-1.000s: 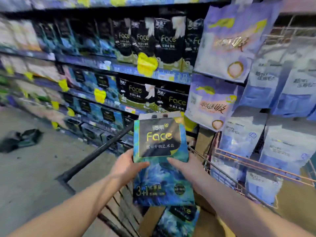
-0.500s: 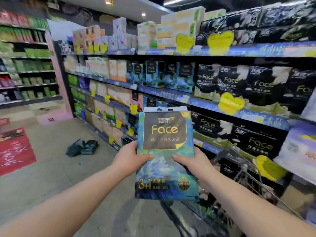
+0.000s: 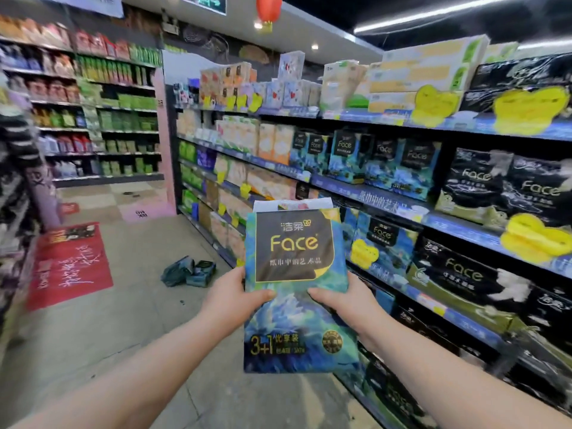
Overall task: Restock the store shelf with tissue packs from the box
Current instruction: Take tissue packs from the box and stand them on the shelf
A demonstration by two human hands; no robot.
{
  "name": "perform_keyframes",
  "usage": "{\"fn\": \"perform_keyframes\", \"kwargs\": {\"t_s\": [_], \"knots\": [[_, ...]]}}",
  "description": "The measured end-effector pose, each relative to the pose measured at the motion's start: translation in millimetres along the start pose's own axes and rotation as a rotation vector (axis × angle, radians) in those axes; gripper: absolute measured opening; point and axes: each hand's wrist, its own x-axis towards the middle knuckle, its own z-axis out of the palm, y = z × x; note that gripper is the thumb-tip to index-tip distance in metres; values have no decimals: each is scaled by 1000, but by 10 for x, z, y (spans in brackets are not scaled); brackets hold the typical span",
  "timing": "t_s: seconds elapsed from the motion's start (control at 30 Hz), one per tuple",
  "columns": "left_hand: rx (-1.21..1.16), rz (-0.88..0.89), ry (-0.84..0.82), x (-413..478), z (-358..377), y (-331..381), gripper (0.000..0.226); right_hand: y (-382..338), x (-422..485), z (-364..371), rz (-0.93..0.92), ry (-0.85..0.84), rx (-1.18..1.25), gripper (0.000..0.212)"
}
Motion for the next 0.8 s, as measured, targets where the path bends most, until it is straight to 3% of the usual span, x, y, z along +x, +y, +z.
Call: {"fn": "perform_keyframes", "kwargs": {"t_s": [0.13, 0.4, 0.53, 0.6, 0.7, 0.8], "knots": [[22, -21, 49, 471, -258, -130, 34, -93, 510, 312, -30, -91, 21, 39], [65, 16, 73, 1912, -376, -114, 39, -271, 1983, 537, -55, -86, 39, 42], [101, 75, 106, 2647, -359, 6, 60, -421, 2716, 521, -88, -83, 44, 57], [96, 87, 110, 2949, -317, 37, 54, -460, 3000, 491, -98, -74, 55, 64], [110, 96, 77, 3333, -190, 45, 41, -472, 3280, 397, -93, -54, 73, 46], [114, 139, 19, 3714, -17, 110, 38, -426, 3544, 240, -95, 20, 38, 52]]}}
